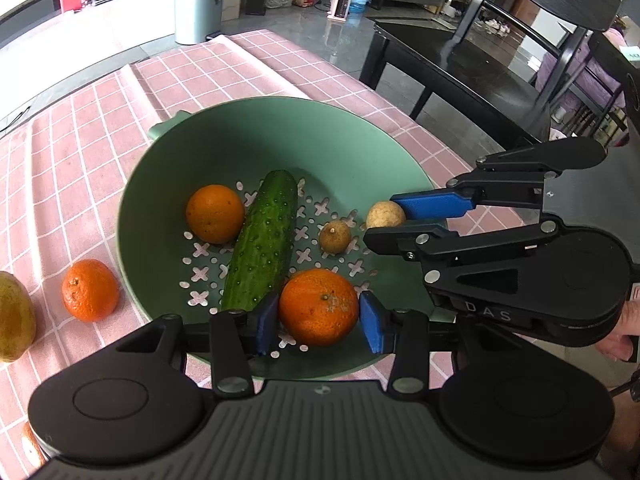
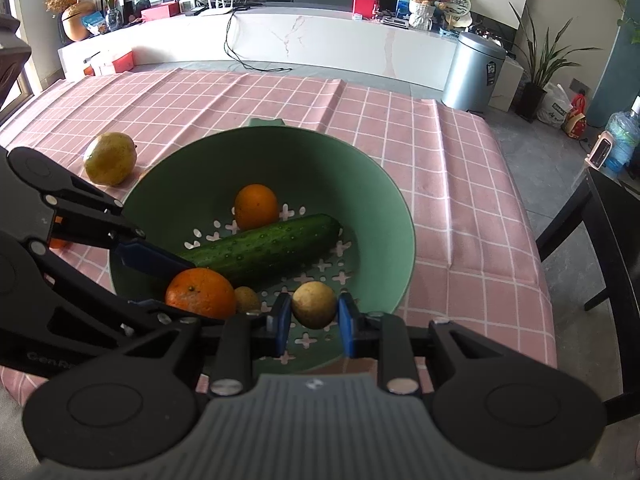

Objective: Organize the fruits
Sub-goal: 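Open both tools to drop the fruits into the colander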

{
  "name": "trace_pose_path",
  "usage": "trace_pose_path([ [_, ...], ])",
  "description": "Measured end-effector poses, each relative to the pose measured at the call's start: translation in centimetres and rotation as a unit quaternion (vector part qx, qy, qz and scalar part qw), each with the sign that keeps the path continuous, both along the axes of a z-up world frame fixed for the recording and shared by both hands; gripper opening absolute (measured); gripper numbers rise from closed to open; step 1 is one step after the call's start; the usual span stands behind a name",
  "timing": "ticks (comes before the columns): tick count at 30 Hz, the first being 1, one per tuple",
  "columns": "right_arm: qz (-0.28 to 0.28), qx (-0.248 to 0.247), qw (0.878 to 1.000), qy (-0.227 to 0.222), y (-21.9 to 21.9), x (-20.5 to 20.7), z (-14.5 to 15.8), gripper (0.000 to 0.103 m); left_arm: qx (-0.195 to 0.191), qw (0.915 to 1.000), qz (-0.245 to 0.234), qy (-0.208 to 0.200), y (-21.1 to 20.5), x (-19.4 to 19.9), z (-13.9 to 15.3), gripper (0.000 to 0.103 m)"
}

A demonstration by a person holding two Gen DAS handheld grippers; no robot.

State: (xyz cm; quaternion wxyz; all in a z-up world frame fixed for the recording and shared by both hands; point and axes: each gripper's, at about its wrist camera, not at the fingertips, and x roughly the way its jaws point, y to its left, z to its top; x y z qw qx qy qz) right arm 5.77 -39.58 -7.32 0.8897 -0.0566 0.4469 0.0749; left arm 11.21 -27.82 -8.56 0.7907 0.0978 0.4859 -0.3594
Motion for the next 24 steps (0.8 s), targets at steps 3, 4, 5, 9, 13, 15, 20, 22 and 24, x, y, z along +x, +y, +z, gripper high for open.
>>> trace_pose_path([
  [3, -0.005, -0.006, 1.0, -0.002, 0.2, -0.1, 0.3, 0.029, 0.004, 1.0, 0.004, -0.008, 0.2, -0.2, 0.5, 0.052],
  [4, -0.008, -0.008, 1.0, -0.003, 0.3, -0.1, 0.5, 0.031, 0.003, 0.9999, 0.005, -0.013, 0.4, -0.3, 0.8, 0.053],
  [5, -0.009, -0.008, 1.0, -0.004, 0.3, -0.1, 0.7, 0.032, -0.001, 0.9999, 0.005, -0.016, 0.6, -0.3, 1.0, 0.055],
  [9, -0.016, -0.007, 1.0, -0.012, 0.4, -0.6, 1.8, 0.034, -0.017, 0.9995, 0.011, -0.023, 1.4, -0.4, 2.3, 0.061],
  [13, -0.014, -0.007, 1.0, -0.019, 1.3, -1.4, 2.9, 0.034, -0.032, 0.999, 0.017, -0.027, 3.0, -1.1, 3.5, 0.061],
  [15, -0.011, -0.004, 1.0, -0.022, 2.1, -1.8, 3.5, 0.035, -0.033, 0.9986, 0.023, -0.035, 4.2, -1.6, 4.2, 0.061],
  [20, 0.011, -0.005, 0.999, -0.03, 5.2, -2.5, 4.6, 0.035, -0.037, 0.9964, 0.062, -0.045, 9.2, -2.5, 5.8, 0.063],
  [22, 0.017, -0.002, 0.999, -0.036, 6.7, -2.8, 5.1, 0.036, -0.034, 0.995, 0.081, -0.048, 11.4, -3.0, 6.1, 0.063],
  [24, 0.023, 0.0, 0.999, -0.042, 8.2, -3.1, 5.5, 0.04, -0.031, 0.9938, 0.095, -0.049, 13.6, -3.5, 6.1, 0.063],
])
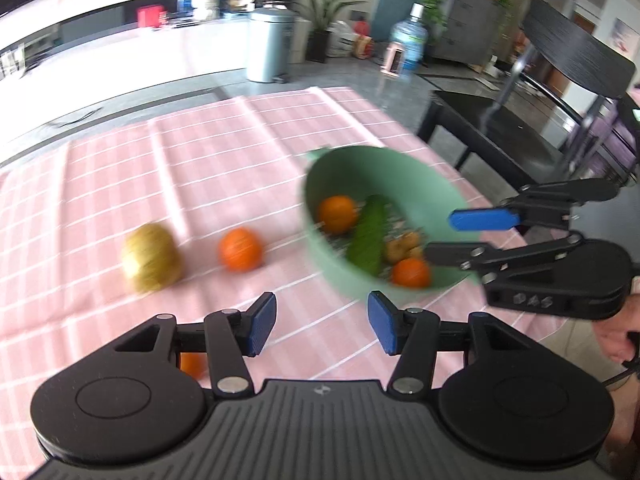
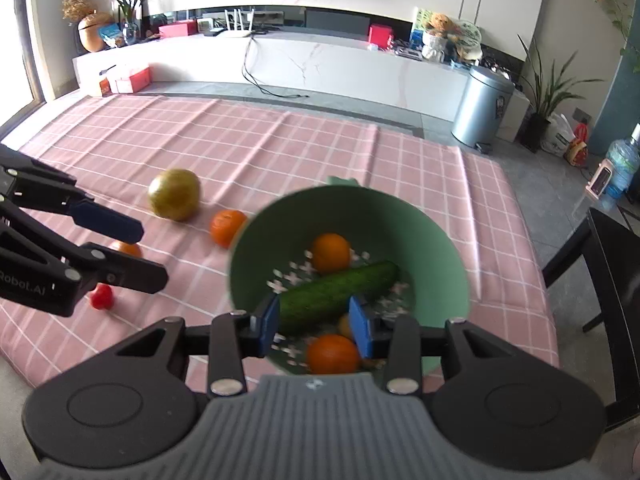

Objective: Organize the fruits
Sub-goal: 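Open both tools to drop the fruits into the colander, then withdraw both tools from the colander toward the remaining fruits, then grasp an orange with the left tool while the right tool grasps the yellow-green pear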

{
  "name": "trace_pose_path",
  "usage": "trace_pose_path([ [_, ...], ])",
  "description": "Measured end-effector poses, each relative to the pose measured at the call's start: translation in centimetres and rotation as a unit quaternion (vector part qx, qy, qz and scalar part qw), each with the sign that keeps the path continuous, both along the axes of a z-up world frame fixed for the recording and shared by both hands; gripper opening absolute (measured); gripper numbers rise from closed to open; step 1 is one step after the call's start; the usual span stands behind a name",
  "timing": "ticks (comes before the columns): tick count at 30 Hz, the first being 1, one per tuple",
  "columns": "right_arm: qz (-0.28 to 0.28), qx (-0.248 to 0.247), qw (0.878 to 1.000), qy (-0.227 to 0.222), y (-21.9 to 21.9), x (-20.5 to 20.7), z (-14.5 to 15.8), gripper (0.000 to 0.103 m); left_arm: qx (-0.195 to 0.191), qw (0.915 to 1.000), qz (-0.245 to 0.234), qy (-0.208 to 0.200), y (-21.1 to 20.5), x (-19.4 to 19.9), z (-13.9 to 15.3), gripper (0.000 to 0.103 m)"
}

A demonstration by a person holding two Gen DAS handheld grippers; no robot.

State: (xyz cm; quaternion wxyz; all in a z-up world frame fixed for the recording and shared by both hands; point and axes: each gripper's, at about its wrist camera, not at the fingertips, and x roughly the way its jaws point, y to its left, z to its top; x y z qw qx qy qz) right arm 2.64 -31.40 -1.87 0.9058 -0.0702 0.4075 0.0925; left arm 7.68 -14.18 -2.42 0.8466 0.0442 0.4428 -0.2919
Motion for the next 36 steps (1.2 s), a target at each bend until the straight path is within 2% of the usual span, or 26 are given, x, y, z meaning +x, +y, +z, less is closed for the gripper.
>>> trace_pose_path([
  [6, 0.021, 0.006, 1.0, 0.002, 4.8, -1.1, 0.0, 0.04, 0.01, 0.9993, 0.036, 0.004, 6.0, -1.5, -0.7, 0.063],
  [10, 0.031, 0.008, 0.999, 0.005, 7.9, -1.6, -0.3, 0.04, -0.001, 0.9984, 0.055, 0.01, 9.3, -2.5, -1.3, 0.063],
  [17, 0.036, 0.024, 0.999, 0.011, 12.2, -2.4, -1.2, 0.04, -0.013, 0.9967, 0.074, 0.031, 13.2, -3.9, -3.6, 0.063],
  [21, 0.048, 0.017, 0.999, 0.017, 14.2, -1.4, -1.9, 0.04, -0.018, 0.9953, 0.086, 0.04, 14.6, -4.1, -4.7, 0.063],
  [29, 0.077, -0.014, 0.997, 0.004, 15.7, 1.3, -2.1, 0.04, -0.023, 0.9956, 0.079, 0.045, 13.9, -3.1, -6.8, 0.063],
  [36, 0.066, 0.004, 0.998, -0.004, 15.1, 4.5, -2.1, 0.041, -0.017, 0.9964, 0.075, 0.037, 11.0, -1.9, -8.0, 0.063],
])
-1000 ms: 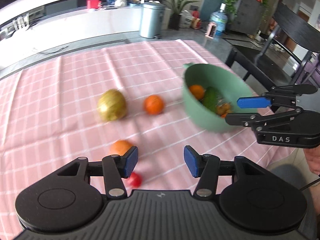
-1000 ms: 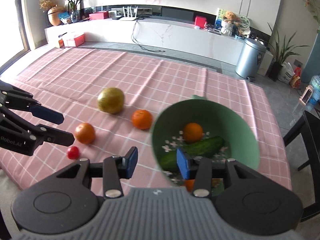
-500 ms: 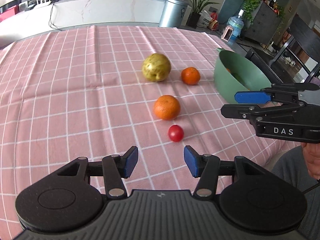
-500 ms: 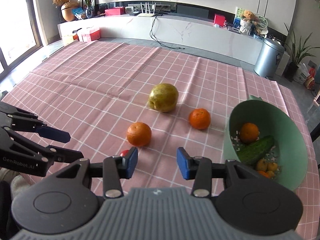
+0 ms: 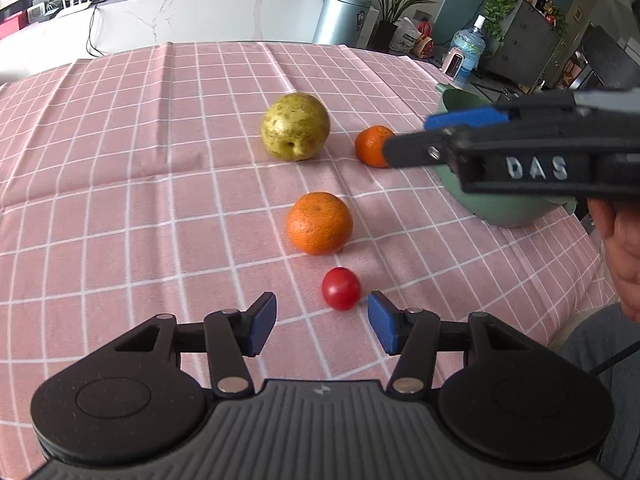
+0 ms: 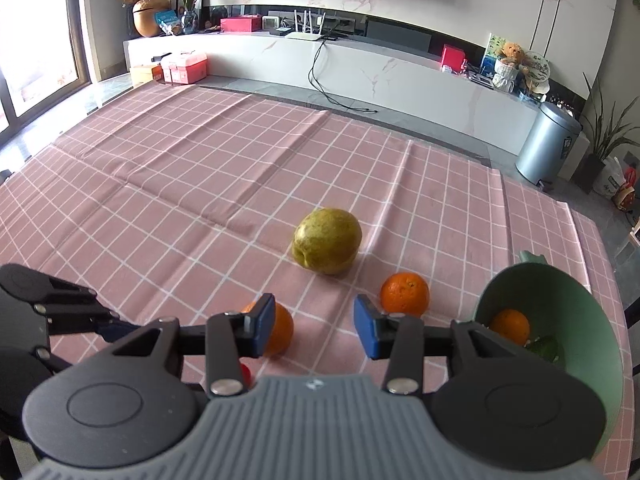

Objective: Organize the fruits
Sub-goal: 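Grasp an orange with the left tool while the right tool grasps the yellow-green pear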

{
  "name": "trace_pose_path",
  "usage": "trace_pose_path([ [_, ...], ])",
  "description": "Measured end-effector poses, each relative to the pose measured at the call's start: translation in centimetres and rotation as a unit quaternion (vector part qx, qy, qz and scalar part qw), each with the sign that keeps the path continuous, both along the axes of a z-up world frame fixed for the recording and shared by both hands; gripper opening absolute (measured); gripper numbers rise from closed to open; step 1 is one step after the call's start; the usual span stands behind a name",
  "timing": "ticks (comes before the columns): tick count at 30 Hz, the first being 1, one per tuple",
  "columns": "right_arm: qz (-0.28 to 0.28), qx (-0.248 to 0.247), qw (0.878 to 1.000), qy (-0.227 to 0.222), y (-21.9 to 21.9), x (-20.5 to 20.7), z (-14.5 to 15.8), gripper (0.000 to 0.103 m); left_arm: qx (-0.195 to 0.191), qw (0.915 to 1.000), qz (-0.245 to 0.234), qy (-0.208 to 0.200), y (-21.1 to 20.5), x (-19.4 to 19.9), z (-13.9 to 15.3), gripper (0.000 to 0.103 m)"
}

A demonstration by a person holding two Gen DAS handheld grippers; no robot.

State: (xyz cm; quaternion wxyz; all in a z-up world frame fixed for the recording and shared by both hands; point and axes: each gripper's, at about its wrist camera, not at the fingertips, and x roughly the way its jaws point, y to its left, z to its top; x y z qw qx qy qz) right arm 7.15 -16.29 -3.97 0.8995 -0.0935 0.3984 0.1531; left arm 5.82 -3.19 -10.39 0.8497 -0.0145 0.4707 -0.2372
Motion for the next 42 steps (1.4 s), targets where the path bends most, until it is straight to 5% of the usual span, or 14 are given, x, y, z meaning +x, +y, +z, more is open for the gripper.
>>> trace_pose_path([
  [10, -0.01, 0.024, 1.0, -0.002, 0.0, 4.9, -0.8, 0.049, 0.011, 0.9996, 0.002, -0.027, -2.1, 3.0, 0.1, 0.063],
  [14, 0.002, 0.025, 1.0, 0.008, 0.6, 7.1, -1.2, 0.06, 0.02, 0.999, -0.009, -0.039, -3.1, 4.3, -0.2, 0.062],
  [23, 0.005, 0.031, 0.999, 0.011, 0.6, 9.2, -1.8, 0.06, 0.013, 0.9993, -0.021, -0.027, -3.3, 6.0, -1.1, 0.053],
  [31, -0.001, 0.036, 0.999, 0.033, 0.7, 10.1, -3.4, 0.06, 0.01, 0.9994, -0.032, 0.001, -3.5, 6.4, -1.8, 0.056],
  [42, -0.004, 0.04, 0.997, 0.062, 1.4, 12.0, -5.8, 0.061, 0.012, 0.9999, 0.01, 0.002, -1.2, 6.9, -1.6, 0.053],
])
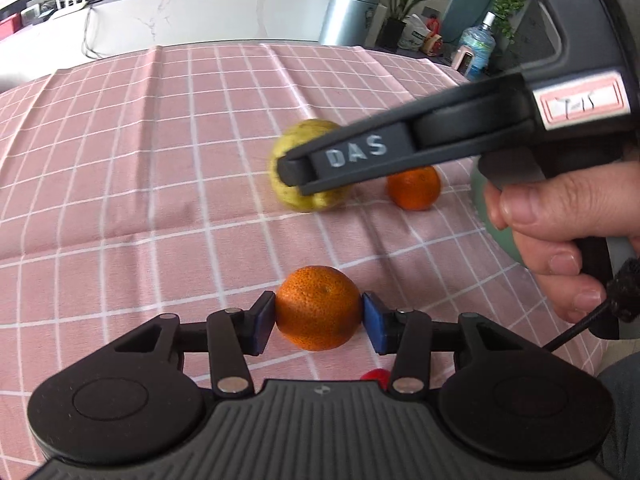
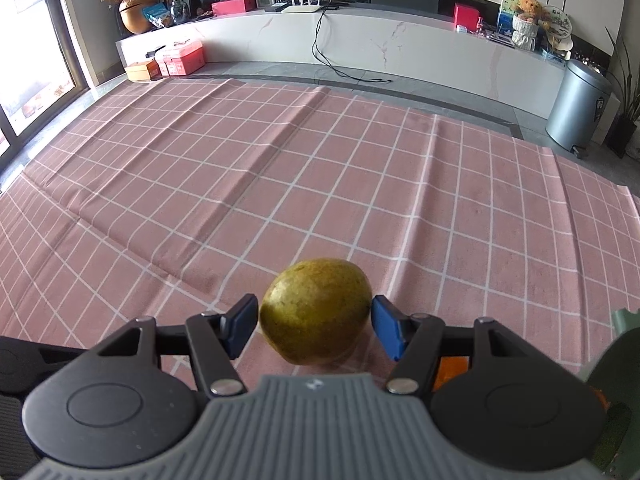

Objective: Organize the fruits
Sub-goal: 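Grasp an orange with the left tool while the right tool grasps the yellow-green pear, then carry the orange and pear over the green colander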

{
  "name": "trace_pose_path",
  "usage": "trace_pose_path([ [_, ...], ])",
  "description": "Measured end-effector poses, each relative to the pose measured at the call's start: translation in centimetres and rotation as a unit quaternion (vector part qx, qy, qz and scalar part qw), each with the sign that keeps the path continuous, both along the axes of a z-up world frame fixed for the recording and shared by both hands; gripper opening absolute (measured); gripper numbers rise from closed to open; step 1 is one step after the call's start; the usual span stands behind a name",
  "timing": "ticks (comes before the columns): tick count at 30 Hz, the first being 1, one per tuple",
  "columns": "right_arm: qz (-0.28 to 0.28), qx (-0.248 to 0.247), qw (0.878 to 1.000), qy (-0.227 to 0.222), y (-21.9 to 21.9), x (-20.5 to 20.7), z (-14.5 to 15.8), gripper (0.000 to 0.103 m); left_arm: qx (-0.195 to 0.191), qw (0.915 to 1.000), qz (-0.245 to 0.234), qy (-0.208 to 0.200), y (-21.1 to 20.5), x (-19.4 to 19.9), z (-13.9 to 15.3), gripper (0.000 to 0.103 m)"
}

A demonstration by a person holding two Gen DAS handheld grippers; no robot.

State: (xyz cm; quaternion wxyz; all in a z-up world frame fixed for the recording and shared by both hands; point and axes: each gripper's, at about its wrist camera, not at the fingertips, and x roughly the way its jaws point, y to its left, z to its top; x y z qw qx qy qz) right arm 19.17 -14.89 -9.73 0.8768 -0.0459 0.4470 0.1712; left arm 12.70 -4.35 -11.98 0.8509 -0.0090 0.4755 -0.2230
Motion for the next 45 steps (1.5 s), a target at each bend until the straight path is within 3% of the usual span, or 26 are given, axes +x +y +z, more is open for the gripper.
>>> trace_pose_path([
  [9, -0.011, -0.023, 1.0, -0.002, 0.6, 1.2, -0.8, 0.063, 0.007, 0.9994, 0.034, 0.001, 2.8, 0.8, 0.0, 0.053],
  [25, -0.029, -0.013, 0.999, 0.02, 0.1, 1.0, -1.5, 0.06, -0.006, 0.9994, 0.034, 0.002, 3.1, 0.8, 0.2, 0.053],
  [34, -0.032, 0.008, 0.999, 0.005, -1.3, -2.1, 1.8, 0.06, -0.001, 0.9996, 0.025, -0.012, 2.2, -0.3, 1.8, 0.053],
  [45, -0.051, 0.03, 0.998, -0.03, -5.5, -9.6, 7.7, 0.06, -0.006, 0.9988, -0.015, -0.046, -1.8, -3.6, 5.6, 0.053],
])
